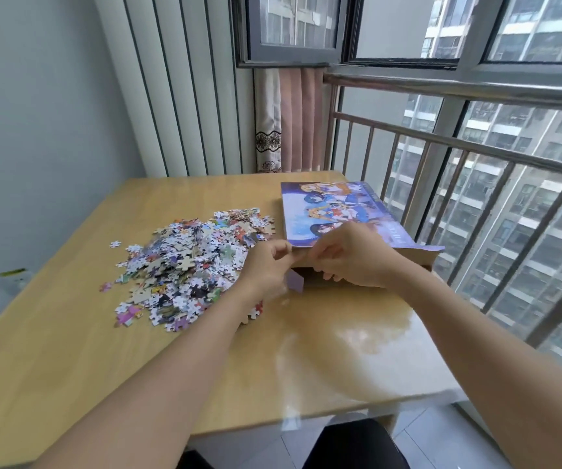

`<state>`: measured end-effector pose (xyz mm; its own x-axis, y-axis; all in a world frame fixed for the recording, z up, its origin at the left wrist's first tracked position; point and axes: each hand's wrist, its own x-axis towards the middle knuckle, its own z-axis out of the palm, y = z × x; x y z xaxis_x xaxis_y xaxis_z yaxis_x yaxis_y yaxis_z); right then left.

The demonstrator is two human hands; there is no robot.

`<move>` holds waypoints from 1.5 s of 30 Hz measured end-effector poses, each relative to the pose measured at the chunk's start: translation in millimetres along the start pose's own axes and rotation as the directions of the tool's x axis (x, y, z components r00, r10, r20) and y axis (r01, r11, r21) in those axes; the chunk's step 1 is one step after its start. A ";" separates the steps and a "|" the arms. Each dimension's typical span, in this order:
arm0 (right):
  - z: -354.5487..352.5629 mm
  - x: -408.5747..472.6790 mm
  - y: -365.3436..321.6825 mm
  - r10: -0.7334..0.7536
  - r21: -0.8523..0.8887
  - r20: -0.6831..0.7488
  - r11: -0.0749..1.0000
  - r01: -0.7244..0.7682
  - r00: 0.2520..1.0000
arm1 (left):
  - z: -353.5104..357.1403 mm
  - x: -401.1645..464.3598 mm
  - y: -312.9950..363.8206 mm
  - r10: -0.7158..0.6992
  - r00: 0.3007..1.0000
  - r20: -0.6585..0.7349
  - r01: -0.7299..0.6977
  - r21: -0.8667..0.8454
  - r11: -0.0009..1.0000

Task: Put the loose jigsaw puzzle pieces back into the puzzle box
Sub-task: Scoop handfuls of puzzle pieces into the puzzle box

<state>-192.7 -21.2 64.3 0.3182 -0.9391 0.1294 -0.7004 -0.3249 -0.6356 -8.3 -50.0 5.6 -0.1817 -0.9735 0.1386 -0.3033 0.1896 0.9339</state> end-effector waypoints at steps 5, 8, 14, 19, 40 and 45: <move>31.9 7.2 -36.6 -0.047 0.313 0.089 0.950 0.016 0.995 | -58.3 -10.0 -4.5 0.034 0.989 0.141 -0.053 0.132 0.990; 58.1 34.5 -55.6 0.026 0.322 0.079 0.945 -0.050 0.997 | -104.3 -18.4 -19.6 0.141 0.943 -0.301 -0.031 0.342 0.939; 86.1 123.4 -55.1 0.397 0.135 0.083 0.904 -0.405 0.914 | -145.9 -49.8 -79.2 0.062 0.799 -0.598 0.353 0.550 0.757; 115.3 170.3 -31.8 0.468 0.167 0.080 0.864 -0.474 0.880 | -149.3 -49.4 -96.1 -0.013 0.819 -0.574 0.335 0.460 0.822; 136.6 213.8 -86.4 0.262 -0.384 0.263 0.911 -0.149 0.929 | -151.6 -38.0 -114.1 0.059 0.933 -0.354 0.160 0.558 0.814; 130.1 210.8 -74.6 0.261 -0.166 0.219 0.960 -0.227 0.940 | -151.1 -39.3 -111.8 0.038 0.945 -0.325 0.164 0.569 0.806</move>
<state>9.7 -180.4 40.0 0.2564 -0.9434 -0.2103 -0.8503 -0.1167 -0.5132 174.1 -52.1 -54.4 0.1209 -0.9543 0.2734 -0.8067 0.0660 0.5872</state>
